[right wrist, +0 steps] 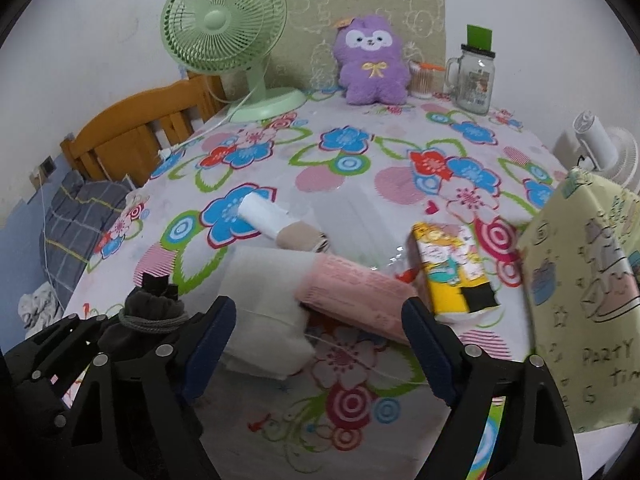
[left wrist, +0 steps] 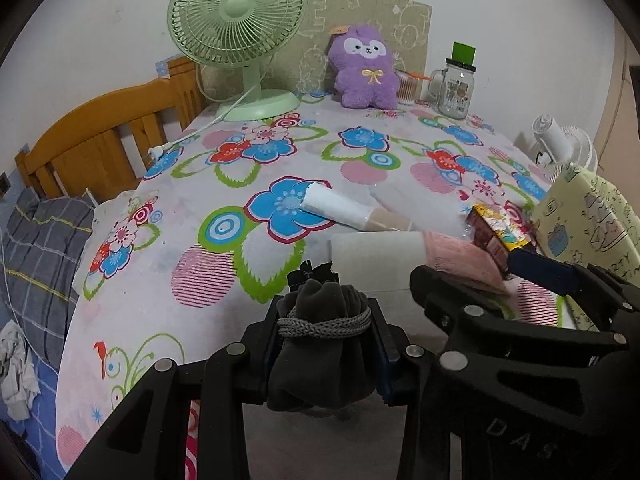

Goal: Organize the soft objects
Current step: 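Grasp the white folded cloth with the right tool while the left tool holds the pouch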

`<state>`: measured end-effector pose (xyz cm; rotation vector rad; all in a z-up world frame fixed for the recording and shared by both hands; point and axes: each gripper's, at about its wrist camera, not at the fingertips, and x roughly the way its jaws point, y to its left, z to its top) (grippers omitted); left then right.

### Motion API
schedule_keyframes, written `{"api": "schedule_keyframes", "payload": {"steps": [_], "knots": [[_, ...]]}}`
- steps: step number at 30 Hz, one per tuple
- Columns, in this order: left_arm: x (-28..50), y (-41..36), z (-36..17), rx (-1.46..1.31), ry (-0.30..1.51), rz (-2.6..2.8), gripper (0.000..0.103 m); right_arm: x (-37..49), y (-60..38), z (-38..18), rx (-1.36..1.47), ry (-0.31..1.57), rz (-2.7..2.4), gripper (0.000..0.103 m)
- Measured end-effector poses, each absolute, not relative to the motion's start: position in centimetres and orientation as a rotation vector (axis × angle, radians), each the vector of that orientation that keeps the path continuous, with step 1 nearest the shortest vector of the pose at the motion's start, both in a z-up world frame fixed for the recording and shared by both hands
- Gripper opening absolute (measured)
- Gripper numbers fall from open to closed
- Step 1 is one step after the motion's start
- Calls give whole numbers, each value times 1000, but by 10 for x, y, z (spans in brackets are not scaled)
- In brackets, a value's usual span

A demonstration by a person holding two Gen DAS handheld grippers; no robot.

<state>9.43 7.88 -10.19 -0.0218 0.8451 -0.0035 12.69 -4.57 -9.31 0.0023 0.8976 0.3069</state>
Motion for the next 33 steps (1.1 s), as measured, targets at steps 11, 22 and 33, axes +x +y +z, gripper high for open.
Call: {"api": "schedule_keyframes", "payload": {"steps": [11,22,33], "knots": [[113,94,-116,7,881,-32,39,140,-25,-109,36,973,269,79],[112,98,-120,13,874,-53,39,135,-22,-109,30,1001,230,71],[113,99,-124,2,882,-65,39,146,-13,-121,62,1034,269,46]]}}
